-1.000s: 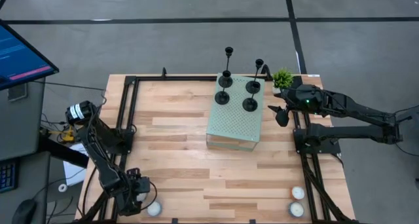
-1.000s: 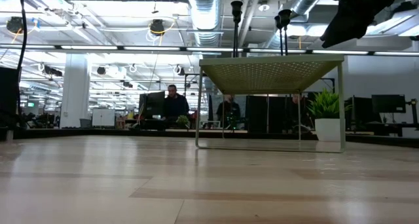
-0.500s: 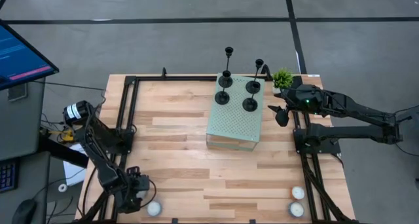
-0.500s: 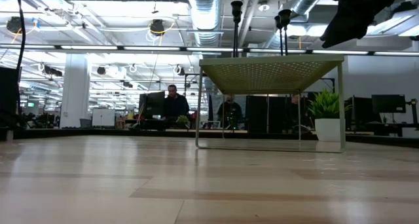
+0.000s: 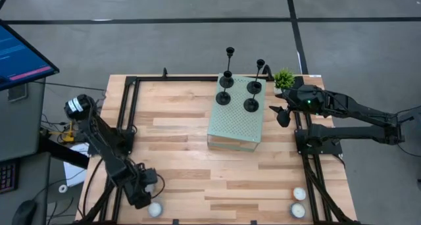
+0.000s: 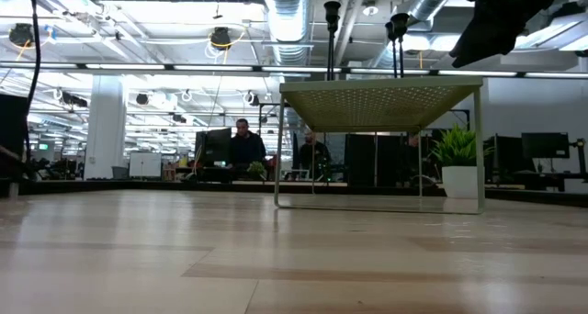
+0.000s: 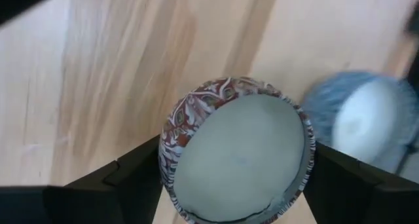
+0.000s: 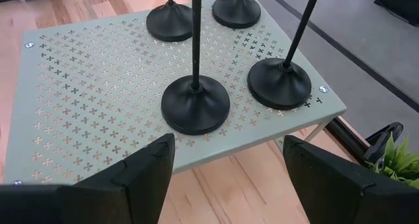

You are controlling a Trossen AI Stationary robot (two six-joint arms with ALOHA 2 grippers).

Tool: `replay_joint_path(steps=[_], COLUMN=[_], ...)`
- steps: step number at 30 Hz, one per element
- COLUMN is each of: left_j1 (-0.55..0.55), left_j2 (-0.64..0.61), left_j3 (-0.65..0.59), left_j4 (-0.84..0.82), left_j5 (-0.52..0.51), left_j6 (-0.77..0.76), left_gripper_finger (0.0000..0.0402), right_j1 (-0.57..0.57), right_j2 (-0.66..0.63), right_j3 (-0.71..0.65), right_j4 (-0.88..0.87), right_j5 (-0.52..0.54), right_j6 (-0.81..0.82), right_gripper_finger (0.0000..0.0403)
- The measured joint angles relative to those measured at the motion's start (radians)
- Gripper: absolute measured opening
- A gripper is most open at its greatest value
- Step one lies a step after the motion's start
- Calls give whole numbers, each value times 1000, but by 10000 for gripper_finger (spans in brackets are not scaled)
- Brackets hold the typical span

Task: Pick & Place candle stick holders
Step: Put the red patterned scented candle on the shelf

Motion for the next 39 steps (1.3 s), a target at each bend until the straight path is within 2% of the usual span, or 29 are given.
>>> replay_joint_path(steps=[8, 14, 19, 26, 29, 33, 36, 39], left_j1=[218, 433, 590, 772, 794, 769, 735, 702], left_j2=[-178, -264, -261, -182, -149, -111, -95, -94], left_j3=[0, 32, 137, 291, 298, 297, 297, 297], left_j4=[-7, 20, 73, 82, 45, -70, -108, -128], left_j5=[-7, -9, -9, -41, 31, 106, 122, 117], left_j6=[8, 105, 271, 502, 525, 525, 525, 522], left_gripper_finger=[308, 301, 299, 299, 299, 300, 300, 300], right_j1=[0, 0, 0, 0, 1, 4, 37, 123], right_j2=[0, 0, 0, 0, 0, 0, 0, 2], right_j3=[0, 0, 0, 0, 0, 0, 0, 0], right_j4=[-35, -44, -44, -45, -50, -70, -106, -140], right_j5=[0, 0, 0, 0, -13, -83, -166, -242], right_j6=[0, 0, 0, 0, 7, 53, 112, 190], right_gripper_finger=[276, 276, 276, 276, 276, 276, 276, 276])
